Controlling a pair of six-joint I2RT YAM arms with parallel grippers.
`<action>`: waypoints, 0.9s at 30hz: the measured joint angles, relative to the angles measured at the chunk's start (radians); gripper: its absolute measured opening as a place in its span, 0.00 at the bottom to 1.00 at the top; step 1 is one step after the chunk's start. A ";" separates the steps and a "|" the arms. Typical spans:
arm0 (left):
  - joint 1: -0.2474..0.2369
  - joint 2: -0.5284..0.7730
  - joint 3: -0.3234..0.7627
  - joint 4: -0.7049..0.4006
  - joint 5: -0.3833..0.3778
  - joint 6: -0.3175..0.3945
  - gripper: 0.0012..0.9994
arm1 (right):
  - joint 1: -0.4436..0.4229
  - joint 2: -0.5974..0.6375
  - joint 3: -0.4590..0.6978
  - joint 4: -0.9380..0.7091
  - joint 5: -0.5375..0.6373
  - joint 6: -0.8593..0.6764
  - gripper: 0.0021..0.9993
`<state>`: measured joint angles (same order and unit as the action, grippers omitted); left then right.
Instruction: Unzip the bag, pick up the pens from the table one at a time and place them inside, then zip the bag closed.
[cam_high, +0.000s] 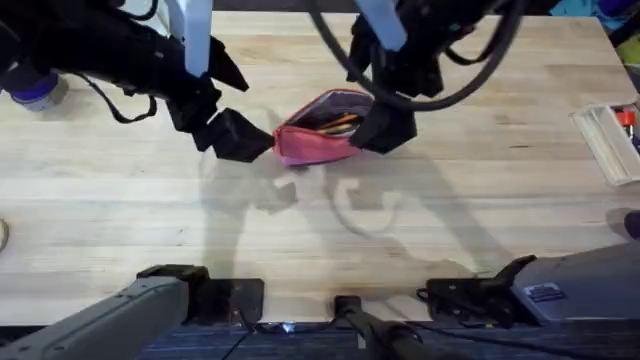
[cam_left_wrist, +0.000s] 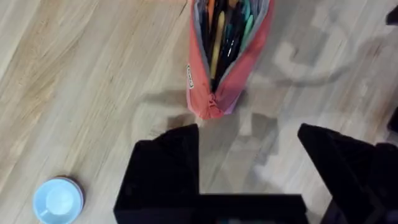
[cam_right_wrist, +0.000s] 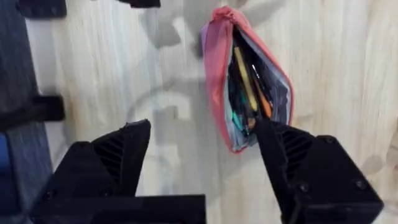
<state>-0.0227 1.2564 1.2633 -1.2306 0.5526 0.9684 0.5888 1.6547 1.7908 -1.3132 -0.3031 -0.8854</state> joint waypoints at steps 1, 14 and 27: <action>0.000 0.000 0.000 -0.002 0.000 0.000 0.99 | 0.000 -0.011 0.000 0.000 0.000 0.023 1.00; 0.052 0.000 0.000 -0.038 0.018 -0.030 1.00 | 0.000 -0.026 0.001 0.002 0.000 0.127 1.00; 0.387 -0.153 -0.112 -0.125 0.236 0.240 1.00 | 0.000 -0.026 0.001 0.003 0.071 0.131 1.00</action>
<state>0.3647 1.1037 1.1517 -1.3561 0.7890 1.2082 0.5888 1.6283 1.7916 -1.3106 -0.2321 -0.7547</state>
